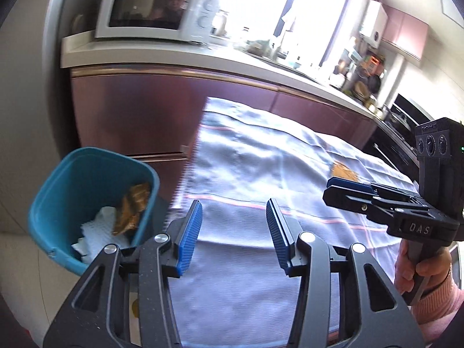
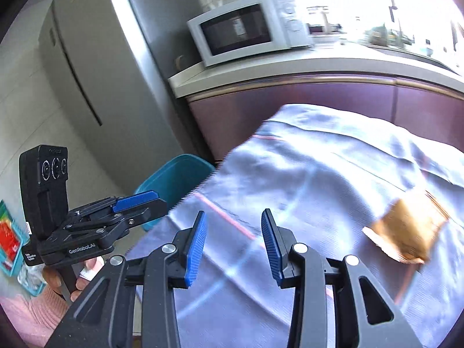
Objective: Collect trash
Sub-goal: 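Move both open grippers back over the table toward the last gold wrappers, then grasp a gold foil wrapper with the left gripper while the right grasps another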
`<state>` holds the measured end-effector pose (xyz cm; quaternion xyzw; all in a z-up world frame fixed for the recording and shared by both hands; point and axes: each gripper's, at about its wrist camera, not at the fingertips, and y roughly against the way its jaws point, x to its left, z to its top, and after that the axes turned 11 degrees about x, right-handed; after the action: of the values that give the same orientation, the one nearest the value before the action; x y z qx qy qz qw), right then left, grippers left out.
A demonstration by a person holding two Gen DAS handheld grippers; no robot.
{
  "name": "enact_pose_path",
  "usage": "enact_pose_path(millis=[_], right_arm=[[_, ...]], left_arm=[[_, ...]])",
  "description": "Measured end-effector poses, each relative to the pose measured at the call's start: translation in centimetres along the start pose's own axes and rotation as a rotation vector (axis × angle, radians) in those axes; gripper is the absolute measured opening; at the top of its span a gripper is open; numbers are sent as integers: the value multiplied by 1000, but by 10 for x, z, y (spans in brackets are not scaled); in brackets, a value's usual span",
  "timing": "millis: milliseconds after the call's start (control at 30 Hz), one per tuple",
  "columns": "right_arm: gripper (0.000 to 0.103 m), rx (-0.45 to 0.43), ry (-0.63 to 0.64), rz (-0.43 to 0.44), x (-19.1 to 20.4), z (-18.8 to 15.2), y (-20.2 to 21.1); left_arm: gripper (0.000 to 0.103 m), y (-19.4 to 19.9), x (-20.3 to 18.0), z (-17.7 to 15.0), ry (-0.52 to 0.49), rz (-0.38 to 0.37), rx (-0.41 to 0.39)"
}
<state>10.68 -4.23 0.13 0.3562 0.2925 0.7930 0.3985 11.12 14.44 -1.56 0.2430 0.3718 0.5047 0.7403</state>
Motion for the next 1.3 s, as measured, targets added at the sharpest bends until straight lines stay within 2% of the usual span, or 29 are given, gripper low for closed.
enact_pose_path(millis=[300, 467, 867, 1000, 1100, 1200, 1233, 1267, 1300], right_arm=[[37, -66, -178, -100, -82, -28, 48], [37, -91, -237, -127, -113, -32, 55], [37, -94, -324, -123, -160, -38, 55], [38, -91, -351, -127, -172, -38, 52], [38, -89, -370, -120, -180, -40, 52], [38, -91, -375, -115, -184, -42, 53], [38, -91, -376, -112, -185, -43, 53], [38, -91, -378, -110, -186, -44, 54], [38, -91, -377, -110, -188, -44, 54]], left_arm=[[45, -34, -74, 11, -119, -71, 59], [45, -55, -101, 22, -146, -95, 92], [46, -96, -138, 43, -178, -113, 157], [51, -119, -149, 50, -183, -130, 207], [50, -142, -156, 55, -176, -129, 260], [44, -162, -161, 56, -166, -130, 301], [35, -166, -163, 56, -166, -123, 306], [21, -167, -165, 56, -170, -117, 300], [14, -168, -167, 55, -175, -120, 301]])
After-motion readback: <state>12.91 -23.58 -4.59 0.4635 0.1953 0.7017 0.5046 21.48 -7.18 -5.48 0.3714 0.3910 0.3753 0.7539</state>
